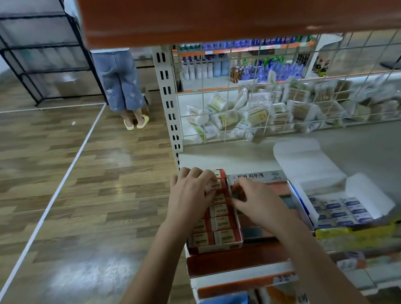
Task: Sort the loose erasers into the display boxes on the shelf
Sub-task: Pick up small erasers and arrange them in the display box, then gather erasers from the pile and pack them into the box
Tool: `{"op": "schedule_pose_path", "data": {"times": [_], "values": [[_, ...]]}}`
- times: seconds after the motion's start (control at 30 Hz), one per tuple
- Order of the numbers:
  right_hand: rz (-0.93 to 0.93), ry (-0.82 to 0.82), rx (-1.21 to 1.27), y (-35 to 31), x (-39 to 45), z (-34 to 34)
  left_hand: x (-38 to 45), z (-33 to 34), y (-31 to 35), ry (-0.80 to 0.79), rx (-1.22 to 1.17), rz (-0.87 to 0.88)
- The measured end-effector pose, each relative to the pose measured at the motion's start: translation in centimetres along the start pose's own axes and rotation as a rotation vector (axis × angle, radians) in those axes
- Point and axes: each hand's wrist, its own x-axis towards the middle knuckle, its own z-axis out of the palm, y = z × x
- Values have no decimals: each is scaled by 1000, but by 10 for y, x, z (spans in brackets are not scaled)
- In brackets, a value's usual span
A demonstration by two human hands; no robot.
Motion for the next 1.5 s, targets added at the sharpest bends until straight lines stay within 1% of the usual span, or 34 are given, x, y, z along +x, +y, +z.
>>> {"op": "schedule_pose_path", "data": {"times": [0.1, 0.23, 0.3, 0.37, 0.47, 0.6, 0.77, 0.9, 1.0, 1.17, 1.33, 1.5], "values": [[-5, -20, 7, -1, -2, -2, -1, 0, 1, 8, 5, -17], [-25, -42, -7, 1, -2, -12, 4, -9, 4, -65, 11, 11], [-53, -6, -37, 5, 0, -23, 11, -16, 13, -80, 2, 42], [-93, 63, -90, 15, 1, -36, 22, -20, 30, -78, 12, 93], [-102, 130, -173, 42, -4, -64, 41, -18, 72, -79, 45, 166], [-40, 173, -316, 102, -29, -107, 58, -2, 149, -125, 91, 287], [117, 216, -365, 198, -84, -158, 66, 33, 267, -194, 144, 415], [219, 234, -416, 275, -129, -194, 69, 67, 366, -215, 105, 448], [275, 297, -399, 328, -158, -218, 73, 92, 426, -241, 76, 468], [384, 348, -319, 405, -190, -248, 81, 127, 505, -275, 80, 522], [454, 373, -271, 477, -196, -273, 111, 164, 569, -327, 125, 535], [452, 406, -234, 549, -175, -308, 168, 206, 627, -231, 39, 541]]}}
